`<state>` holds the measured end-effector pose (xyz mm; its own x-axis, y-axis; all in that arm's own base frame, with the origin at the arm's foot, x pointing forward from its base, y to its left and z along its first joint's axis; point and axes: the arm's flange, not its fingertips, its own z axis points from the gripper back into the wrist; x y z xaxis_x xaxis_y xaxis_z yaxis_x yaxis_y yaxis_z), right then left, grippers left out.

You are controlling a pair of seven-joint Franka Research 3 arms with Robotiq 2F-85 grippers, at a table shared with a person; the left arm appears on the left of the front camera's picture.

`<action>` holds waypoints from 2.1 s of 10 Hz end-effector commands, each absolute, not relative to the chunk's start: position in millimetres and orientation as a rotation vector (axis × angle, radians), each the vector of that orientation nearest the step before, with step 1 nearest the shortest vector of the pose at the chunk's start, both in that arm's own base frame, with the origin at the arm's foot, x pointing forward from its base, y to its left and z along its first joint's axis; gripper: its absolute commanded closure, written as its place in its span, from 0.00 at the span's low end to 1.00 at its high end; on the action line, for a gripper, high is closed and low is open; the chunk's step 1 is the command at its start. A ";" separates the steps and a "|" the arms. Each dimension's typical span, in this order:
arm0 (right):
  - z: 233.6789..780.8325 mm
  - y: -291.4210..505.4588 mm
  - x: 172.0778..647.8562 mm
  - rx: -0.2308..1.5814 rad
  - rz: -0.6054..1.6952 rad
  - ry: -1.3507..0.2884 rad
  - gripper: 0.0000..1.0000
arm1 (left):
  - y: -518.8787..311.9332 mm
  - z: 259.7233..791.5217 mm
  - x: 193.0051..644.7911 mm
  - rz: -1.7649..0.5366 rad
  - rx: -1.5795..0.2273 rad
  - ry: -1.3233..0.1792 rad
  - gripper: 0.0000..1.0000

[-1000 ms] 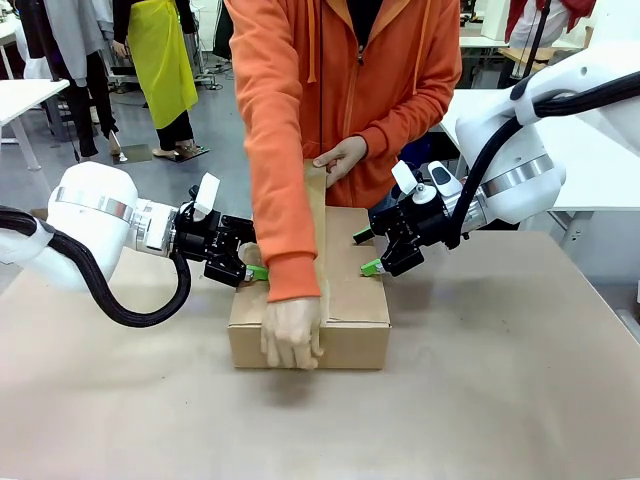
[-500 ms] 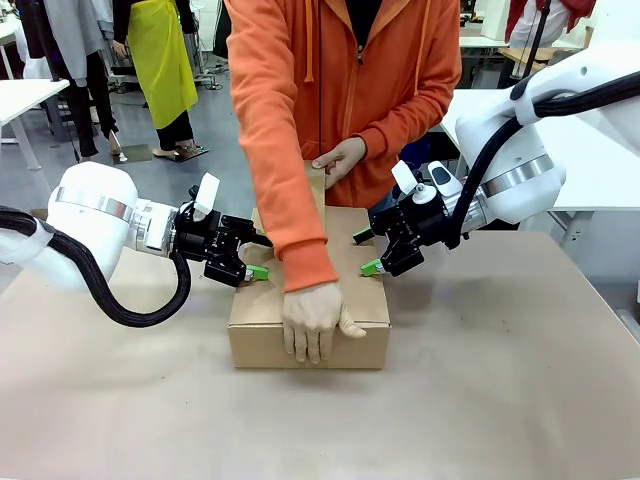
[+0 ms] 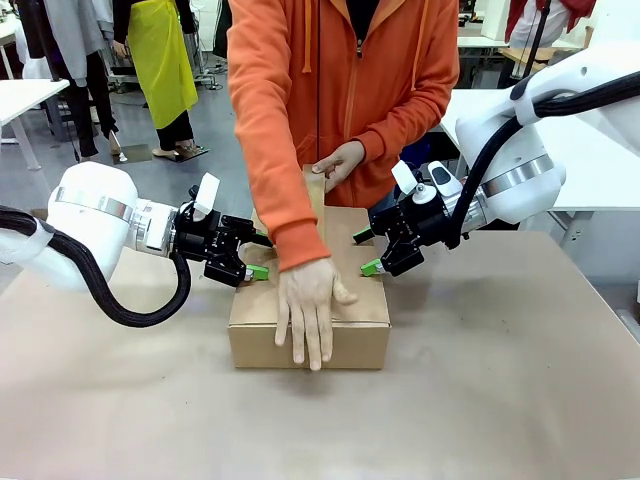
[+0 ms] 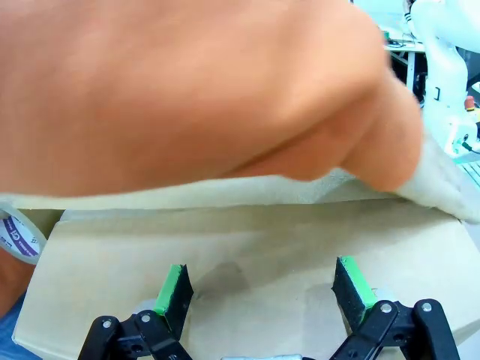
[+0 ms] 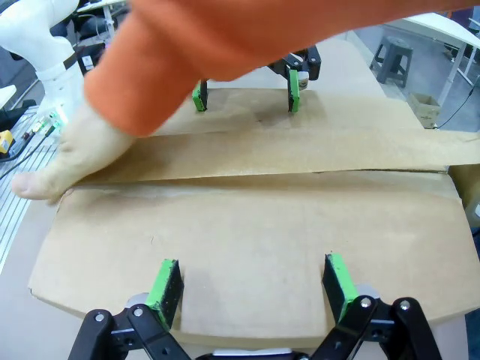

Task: Pack the gift set into the box.
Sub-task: Press and hold the closed box until the human finishes sealing it.

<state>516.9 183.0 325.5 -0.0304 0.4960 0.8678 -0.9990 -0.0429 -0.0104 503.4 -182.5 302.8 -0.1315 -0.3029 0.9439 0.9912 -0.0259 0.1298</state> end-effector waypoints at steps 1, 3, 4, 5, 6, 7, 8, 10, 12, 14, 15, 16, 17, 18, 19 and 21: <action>326.2 183.4 516.0 0.822 1.455 -0.814 0.00 | -182.1 300.6 501.9 -1.447 -0.911 -1.081 0.00; 326.2 183.4 516.0 0.822 1.455 -0.814 0.00 | -182.1 300.6 501.9 -1.447 -0.911 -1.081 0.00; 326.2 183.4 516.0 0.822 1.455 -0.814 0.00 | -182.1 300.6 501.9 -1.447 -0.911 -1.081 0.00; 326.2 183.4 516.0 0.822 1.455 -0.814 0.00 | -182.1 300.6 501.9 -1.447 -0.911 -1.081 0.00; 326.2 183.4 516.0 0.822 1.455 -0.814 0.00 | -182.1 300.6 501.9 -1.447 -0.911 -1.081 0.00; 326.2 183.4 516.0 0.822 1.455 -0.814 0.00 | -182.1 300.6 501.9 -1.447 -0.911 -1.081 0.00; 326.2 183.4 516.0 0.822 1.455 -0.814 0.00 | -182.1 300.6 501.9 -1.447 -0.911 -1.081 0.00; 326.2 183.4 516.0 0.822 1.455 -0.814 0.00 | -182.1 300.6 501.9 -1.447 -0.911 -1.081 0.00; 326.2 183.4 516.0 0.822 1.455 -0.814 0.00 | -182.1 300.6 501.9 -1.447 -0.911 -1.081 0.00; 326.2 183.4 516.0 0.822 1.455 -0.814 0.00 | -182.1 300.6 501.9 -1.447 -0.911 -1.081 0.00; 326.2 183.4 516.0 0.822 1.455 -0.814 0.00 | -182.1 300.6 501.9 -1.447 -0.911 -1.081 0.00; 326.2 183.4 516.0 0.822 1.455 -0.814 0.00 | -182.1 300.6 501.9 -1.447 -0.911 -1.081 0.00; 326.2 183.4 516.0 0.822 1.455 -0.814 0.00 | -182.1 300.6 501.9 -1.447 -0.911 -1.081 0.00; 326.2 183.4 516.0 0.822 1.455 -0.814 0.00 | -182.1 300.6 501.9 -1.447 -0.911 -1.081 0.00; 326.2 183.4 516.0 0.822 1.455 -0.814 0.00 | -182.1 300.6 501.9 -1.447 -0.911 -1.081 0.00; 326.2 183.4 516.0 0.822 1.455 -0.814 0.00 | -182.1 300.6 501.9 -1.447 -0.911 -1.081 0.00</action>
